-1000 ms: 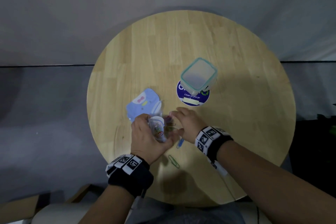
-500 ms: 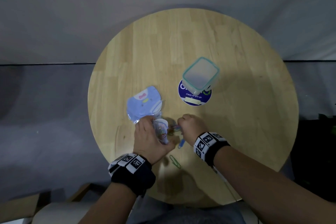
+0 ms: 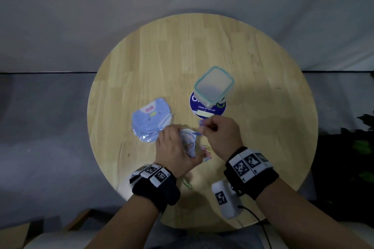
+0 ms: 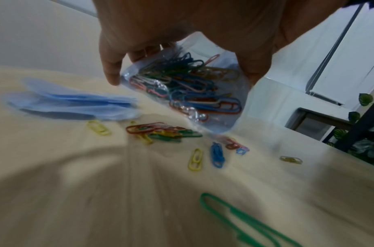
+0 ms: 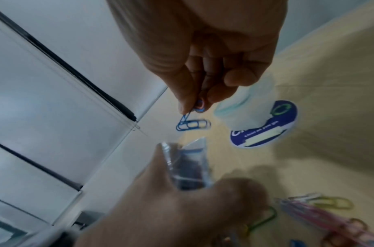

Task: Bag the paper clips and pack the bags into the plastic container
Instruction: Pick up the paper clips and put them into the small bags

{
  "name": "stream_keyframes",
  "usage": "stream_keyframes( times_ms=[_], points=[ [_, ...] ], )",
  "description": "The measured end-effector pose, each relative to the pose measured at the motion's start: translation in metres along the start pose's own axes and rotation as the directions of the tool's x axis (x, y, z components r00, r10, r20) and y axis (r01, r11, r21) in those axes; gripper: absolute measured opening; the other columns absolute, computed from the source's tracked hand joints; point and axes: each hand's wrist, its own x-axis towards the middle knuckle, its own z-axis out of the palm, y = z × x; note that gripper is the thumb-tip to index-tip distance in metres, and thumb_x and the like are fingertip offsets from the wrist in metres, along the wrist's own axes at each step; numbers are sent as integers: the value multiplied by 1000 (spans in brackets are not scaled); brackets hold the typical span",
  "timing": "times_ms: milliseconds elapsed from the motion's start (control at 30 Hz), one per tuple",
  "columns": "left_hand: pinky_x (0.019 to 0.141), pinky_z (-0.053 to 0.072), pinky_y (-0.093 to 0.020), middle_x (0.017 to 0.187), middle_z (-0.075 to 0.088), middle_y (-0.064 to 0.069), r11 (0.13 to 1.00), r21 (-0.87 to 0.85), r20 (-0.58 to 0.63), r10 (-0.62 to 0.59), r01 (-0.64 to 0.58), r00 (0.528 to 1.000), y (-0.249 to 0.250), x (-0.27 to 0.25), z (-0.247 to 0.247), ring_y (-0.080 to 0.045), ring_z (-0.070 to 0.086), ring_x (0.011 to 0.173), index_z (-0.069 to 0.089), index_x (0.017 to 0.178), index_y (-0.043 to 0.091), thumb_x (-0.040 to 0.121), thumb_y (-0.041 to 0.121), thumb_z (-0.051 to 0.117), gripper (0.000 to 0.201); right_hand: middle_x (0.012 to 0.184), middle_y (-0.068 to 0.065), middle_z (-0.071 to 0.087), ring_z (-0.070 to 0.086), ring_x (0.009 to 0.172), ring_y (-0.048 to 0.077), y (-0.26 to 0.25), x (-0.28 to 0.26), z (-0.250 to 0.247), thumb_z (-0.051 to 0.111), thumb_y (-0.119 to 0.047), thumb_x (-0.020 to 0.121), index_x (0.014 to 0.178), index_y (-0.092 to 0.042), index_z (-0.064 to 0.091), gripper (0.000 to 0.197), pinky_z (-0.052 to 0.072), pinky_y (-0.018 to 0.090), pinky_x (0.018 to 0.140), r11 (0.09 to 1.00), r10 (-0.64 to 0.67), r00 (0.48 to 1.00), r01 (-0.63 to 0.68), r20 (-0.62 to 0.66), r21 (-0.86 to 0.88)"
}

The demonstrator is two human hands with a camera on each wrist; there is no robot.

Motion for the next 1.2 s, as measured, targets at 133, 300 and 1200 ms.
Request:
stream_keyframes(
  times_ms=[133,300,1200],
  points=[
    [75,39,-35,95,50,-9,998,-55,-28,23,-25,999,14,6,2,-29,48,86,48,105,4,53,54,65,75,75,2,70,63,76,19,-12,-7,4,67,-13,74,79,-13,69,5,49,27,71,981,-40,997,53,72,-185],
    [73,38,-35,93,50,-14,987,-148,-101,45,-60,994,32,10,-7,-28,44,82,44,105,3,64,48,49,61,93,2,73,64,91,19,-18,-19,-4,67,-24,76,96,-19,71,20,50,30,84,965,-42,986,81,162,-248],
    [74,30,-18,89,44,8,979,113,91,-180,169,979,-48,-10,-12,-11,39,84,60,80,6,47,68,67,71,126,10,45,48,115,26,65,-4,33,69,-12,78,120,-9,48,47,46,35,93,762,20,908,257,418,-595]
  ],
)
